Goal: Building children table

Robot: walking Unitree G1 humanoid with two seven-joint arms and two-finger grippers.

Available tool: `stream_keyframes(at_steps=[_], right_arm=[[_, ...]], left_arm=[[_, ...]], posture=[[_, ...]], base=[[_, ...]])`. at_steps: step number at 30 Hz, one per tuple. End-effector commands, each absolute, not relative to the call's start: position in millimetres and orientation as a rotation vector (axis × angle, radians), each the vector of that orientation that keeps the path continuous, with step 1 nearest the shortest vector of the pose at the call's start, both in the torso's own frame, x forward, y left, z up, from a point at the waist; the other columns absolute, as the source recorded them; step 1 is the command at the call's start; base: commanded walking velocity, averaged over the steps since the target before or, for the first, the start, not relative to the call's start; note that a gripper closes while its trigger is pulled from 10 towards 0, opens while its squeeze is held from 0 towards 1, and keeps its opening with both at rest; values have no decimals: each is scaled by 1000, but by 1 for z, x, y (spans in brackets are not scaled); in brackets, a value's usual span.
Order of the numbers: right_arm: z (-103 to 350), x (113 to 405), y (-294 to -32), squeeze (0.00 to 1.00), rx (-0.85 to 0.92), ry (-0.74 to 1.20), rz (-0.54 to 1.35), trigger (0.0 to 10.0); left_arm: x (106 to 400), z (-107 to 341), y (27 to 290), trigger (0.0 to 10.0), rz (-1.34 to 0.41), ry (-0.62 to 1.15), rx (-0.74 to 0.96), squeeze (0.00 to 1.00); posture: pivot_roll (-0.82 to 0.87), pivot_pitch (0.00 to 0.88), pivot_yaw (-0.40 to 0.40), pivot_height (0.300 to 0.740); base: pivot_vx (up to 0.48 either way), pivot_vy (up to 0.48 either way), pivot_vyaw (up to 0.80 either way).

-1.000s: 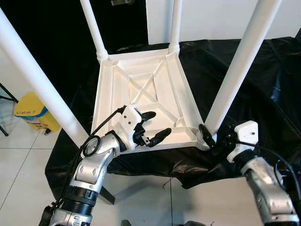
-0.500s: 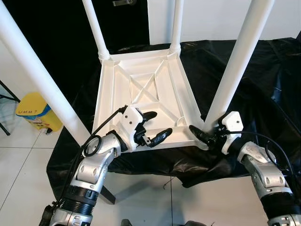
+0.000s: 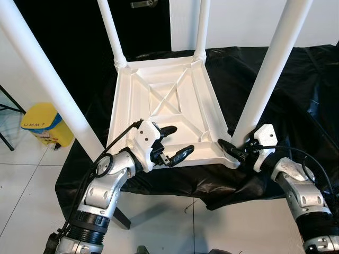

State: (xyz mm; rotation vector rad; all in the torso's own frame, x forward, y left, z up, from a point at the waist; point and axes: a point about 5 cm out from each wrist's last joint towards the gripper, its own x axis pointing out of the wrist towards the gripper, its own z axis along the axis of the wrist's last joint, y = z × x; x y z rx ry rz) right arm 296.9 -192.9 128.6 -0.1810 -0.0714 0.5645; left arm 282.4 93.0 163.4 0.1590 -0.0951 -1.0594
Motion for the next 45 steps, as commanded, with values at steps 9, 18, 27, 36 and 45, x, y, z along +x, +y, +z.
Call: stream_keyframes(at_steps=[9,18,27,36,45], right_arm=[[117,287,-189,0,-120,-47,343,10000],[107,269,-175,0,-66,-30,24,10000],[108,261,-159,0,-52,-27,-118,10000],[115,259,-156,345,-66,-41,-120,10000],[121,261,-160,1000,-83,-62,-69,10000]], left_arm=[[280,162,95,10000,-1008,-91,148,0],[281,162,95,10000,-1011,-89,146,0],[280,162,95,10000,-1011,-89,148,0],[279,162,95,10000,-1007,-87,142,0],[278,162,95,10000,-1007,-85,144,0]], posture=[[-77,57,15,740],[-77,59,11,740],[-73,61,14,740],[-78,67,10,740],[-80,70,15,740]], base=[[0,0,0],[0,0,0],[0,0,0],[0,0,0],[0,0,0]])
